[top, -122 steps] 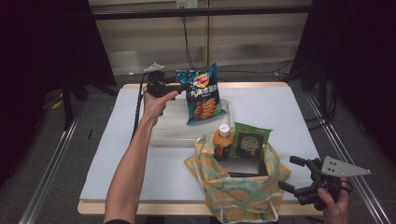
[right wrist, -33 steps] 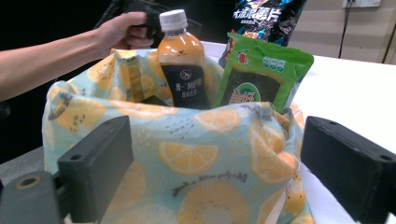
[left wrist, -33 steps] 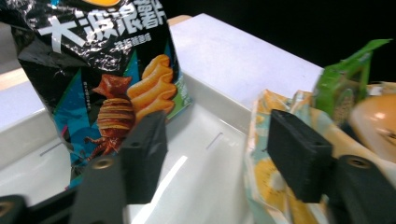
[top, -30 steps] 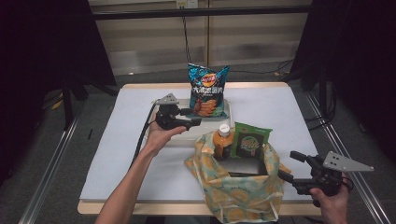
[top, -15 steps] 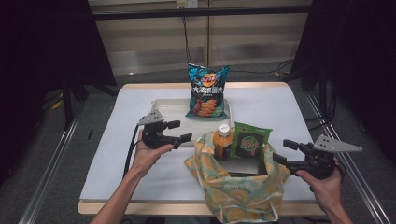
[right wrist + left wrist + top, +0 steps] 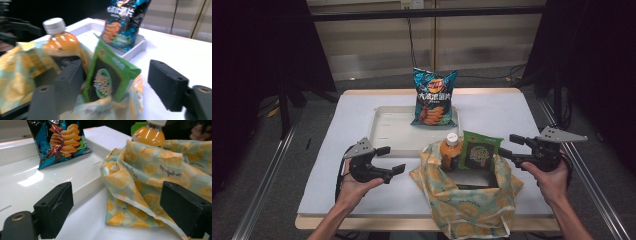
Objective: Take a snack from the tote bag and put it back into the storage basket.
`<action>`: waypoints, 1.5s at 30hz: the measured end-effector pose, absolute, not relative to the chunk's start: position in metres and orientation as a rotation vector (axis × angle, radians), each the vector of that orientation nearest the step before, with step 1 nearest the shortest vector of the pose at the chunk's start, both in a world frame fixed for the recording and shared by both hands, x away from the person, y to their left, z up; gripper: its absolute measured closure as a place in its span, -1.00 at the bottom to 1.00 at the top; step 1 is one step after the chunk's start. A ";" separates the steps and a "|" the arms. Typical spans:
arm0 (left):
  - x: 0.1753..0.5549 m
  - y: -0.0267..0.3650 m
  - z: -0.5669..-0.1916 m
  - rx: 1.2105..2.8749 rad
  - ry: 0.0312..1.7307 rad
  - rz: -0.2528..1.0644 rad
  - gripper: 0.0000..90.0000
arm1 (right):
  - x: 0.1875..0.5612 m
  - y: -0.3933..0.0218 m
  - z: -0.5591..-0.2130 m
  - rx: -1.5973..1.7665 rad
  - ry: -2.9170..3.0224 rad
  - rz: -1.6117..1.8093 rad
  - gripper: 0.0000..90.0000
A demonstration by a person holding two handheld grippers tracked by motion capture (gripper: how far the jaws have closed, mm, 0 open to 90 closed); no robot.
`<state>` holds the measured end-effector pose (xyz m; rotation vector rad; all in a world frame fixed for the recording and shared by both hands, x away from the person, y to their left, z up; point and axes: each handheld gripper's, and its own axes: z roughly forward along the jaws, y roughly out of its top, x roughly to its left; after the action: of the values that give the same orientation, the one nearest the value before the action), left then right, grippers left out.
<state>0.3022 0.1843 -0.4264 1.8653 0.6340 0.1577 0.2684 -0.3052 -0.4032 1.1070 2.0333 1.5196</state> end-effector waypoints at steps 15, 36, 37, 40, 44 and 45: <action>0.291 0.199 -0.437 1.867 0.638 0.218 -0.74 | 0.301 -0.300 -0.424 1.167 2.117 1.495 -0.53; 0.292 0.196 -0.446 1.893 0.643 0.215 -0.74 | 0.309 -0.285 -0.430 1.055 2.203 1.536 0.44; 0.292 0.196 -0.446 1.911 0.627 0.214 -0.74 | 0.308 -0.285 -0.430 1.052 2.201 1.540 0.48; 0.293 0.196 -0.446 1.909 0.630 0.213 -0.74 | 0.307 -0.285 -0.428 1.043 2.193 1.565 0.54; 0.294 0.197 -0.447 1.899 0.643 0.208 -0.74 | 0.306 -0.286 -0.424 1.032 2.183 1.584 0.60; 0.294 0.198 -0.447 1.895 0.643 0.209 -0.75 | 0.306 -0.287 -0.424 1.029 2.178 1.583 0.60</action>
<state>0.2942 0.1978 -0.4468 1.8952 0.6425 0.2090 0.3062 -0.2869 -0.4236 1.0290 2.1776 1.5826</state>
